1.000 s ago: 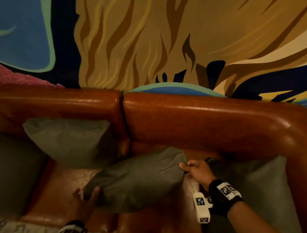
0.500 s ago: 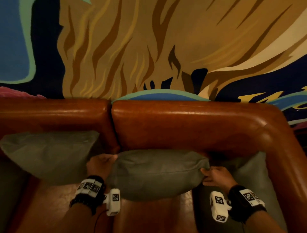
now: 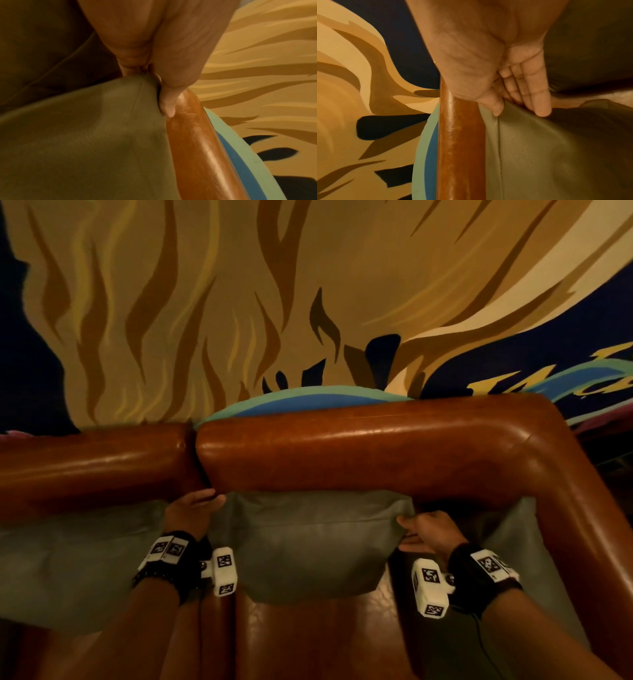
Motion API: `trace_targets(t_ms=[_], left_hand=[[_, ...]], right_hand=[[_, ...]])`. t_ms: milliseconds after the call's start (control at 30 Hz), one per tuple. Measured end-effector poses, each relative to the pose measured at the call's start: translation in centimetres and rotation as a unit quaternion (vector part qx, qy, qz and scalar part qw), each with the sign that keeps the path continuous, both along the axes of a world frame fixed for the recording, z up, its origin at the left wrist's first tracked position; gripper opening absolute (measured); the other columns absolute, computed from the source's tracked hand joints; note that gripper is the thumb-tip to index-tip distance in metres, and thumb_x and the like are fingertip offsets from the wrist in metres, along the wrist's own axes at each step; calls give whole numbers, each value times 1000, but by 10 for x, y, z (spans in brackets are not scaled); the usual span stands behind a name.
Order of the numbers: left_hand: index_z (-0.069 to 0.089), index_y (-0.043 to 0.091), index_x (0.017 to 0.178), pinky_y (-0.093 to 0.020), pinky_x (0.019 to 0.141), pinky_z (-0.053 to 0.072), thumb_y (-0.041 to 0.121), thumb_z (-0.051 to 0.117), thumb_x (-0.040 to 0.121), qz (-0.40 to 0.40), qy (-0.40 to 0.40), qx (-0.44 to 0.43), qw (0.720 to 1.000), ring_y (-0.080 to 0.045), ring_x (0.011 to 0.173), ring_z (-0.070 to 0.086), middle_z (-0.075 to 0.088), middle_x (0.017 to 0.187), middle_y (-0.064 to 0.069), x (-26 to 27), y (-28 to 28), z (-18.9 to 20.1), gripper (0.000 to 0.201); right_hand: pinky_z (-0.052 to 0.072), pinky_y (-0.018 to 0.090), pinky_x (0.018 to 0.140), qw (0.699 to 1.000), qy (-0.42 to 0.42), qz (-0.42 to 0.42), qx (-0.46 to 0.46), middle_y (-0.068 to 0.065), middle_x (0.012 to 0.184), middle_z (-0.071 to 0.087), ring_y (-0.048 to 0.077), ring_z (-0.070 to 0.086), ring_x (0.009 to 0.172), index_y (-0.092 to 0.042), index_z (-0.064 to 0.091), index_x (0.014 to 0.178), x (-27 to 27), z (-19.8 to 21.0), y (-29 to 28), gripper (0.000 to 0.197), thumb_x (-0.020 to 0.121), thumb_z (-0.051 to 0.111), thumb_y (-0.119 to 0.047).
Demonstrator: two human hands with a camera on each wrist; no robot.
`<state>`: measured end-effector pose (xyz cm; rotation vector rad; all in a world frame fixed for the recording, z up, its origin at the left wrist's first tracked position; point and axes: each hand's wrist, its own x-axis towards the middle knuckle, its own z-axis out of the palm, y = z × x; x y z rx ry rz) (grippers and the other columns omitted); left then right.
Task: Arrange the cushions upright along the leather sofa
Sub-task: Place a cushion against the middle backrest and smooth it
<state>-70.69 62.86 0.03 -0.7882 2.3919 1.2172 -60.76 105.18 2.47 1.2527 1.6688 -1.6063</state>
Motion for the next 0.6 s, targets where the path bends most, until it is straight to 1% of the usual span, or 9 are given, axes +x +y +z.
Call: trace_targets(t_ms=[67,133,233,333,400,467,500,567,600], left_hand=[[74,17,120,-38,104,48,28,80,87,8,-5,9,1000,-29,118,63,69,122,-7,-6,-1,-1,35],[74,17,120,-37,103,48,26,80,87,18,-2,18,1000,-24,109,63,69,117,-6,-12,0,-2,35],[76,23,108,-43,104,52,23,84,82,57,10,43,997,-25,105,67,72,104,-4,-20,-1,-7,26],[76,28,91,-48,102,55,21,88,78,86,12,52,995,-26,101,71,75,94,1,-22,-5,-11,19],[76,29,88,-48,99,57,22,89,76,97,11,57,994,-23,97,72,77,93,2,-19,-7,-15,19],[77,28,91,-46,99,56,23,88,77,96,19,55,994,-22,97,72,78,95,2,-14,-6,-17,19],[77,26,96,-41,100,55,23,87,79,93,24,56,994,-21,99,71,77,98,3,-12,-4,-17,19],[75,20,111,-33,99,49,24,81,86,76,22,35,996,-20,103,66,72,106,2,-9,-1,-13,26],[72,19,118,-34,102,47,29,79,89,63,20,20,998,-20,107,65,72,112,1,-9,0,-10,31]], right_hand=[[63,41,78,1000,0,-2,3,30,114,70,38,71,94,11,63,128,-6,-1,-2,28,106,64,-6],[63,41,78,1000,6,-9,5,30,118,70,37,71,94,11,63,131,-13,-3,-2,32,106,65,-8],[63,42,79,1000,17,-14,11,24,106,72,35,71,90,9,65,128,-23,-2,-2,28,105,66,-8],[63,47,88,999,23,-11,20,27,116,72,39,72,99,7,65,126,-27,-2,-1,27,105,68,-10],[62,49,92,1000,18,-8,23,30,122,72,44,72,109,8,65,129,-25,-3,0,31,104,68,-11],[63,46,88,1000,14,-9,22,29,123,72,45,72,113,9,64,132,-22,-4,0,34,105,68,-12],[64,45,87,1000,17,-12,19,29,124,72,44,72,113,9,64,133,-22,-6,0,36,104,69,-13],[64,43,85,1000,18,-18,11,27,125,72,42,72,111,8,63,136,-23,-7,-3,40,104,70,-14],[64,42,83,999,20,-24,8,27,126,72,41,73,109,8,63,136,-24,-8,-4,40,104,70,-14]])
